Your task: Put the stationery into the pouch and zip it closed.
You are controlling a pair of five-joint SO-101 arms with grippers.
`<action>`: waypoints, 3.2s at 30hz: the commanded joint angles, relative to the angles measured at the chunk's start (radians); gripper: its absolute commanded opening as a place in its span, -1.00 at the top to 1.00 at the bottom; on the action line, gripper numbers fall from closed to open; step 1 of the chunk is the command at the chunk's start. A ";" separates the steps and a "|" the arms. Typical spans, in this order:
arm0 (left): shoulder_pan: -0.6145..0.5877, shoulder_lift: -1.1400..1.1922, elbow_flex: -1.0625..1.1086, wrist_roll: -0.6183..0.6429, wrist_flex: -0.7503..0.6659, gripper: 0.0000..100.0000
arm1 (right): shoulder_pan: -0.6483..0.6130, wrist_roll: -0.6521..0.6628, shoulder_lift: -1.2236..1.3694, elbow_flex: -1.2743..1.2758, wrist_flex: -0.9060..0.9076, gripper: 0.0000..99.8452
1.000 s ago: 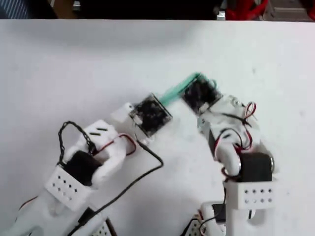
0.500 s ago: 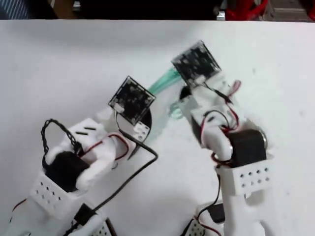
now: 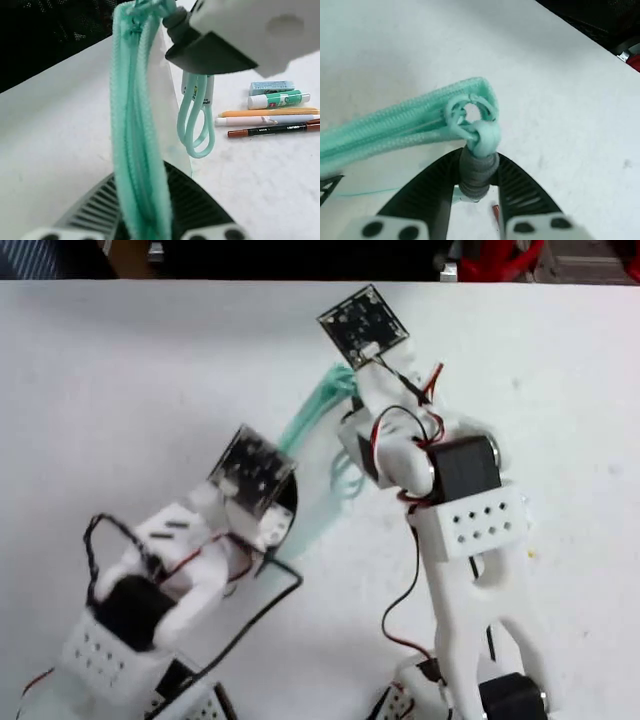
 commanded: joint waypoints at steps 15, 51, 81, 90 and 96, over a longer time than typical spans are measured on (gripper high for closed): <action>0.005 -0.369 0.272 0.060 0.006 0.59 | -0.074 -0.002 -0.104 0.034 0.004 0.97; -0.059 -0.371 0.468 0.147 -0.264 0.96 | -0.452 0.078 -0.128 -0.044 0.237 0.97; -0.059 -0.369 0.460 0.126 -0.242 0.96 | -0.880 0.204 -0.229 -0.026 0.348 0.97; -0.059 -0.367 0.460 0.124 -0.242 0.96 | -0.908 0.334 -0.358 0.095 0.352 0.97; -0.059 -0.367 0.460 0.124 -0.242 0.96 | -0.739 0.387 -0.432 0.098 0.352 0.97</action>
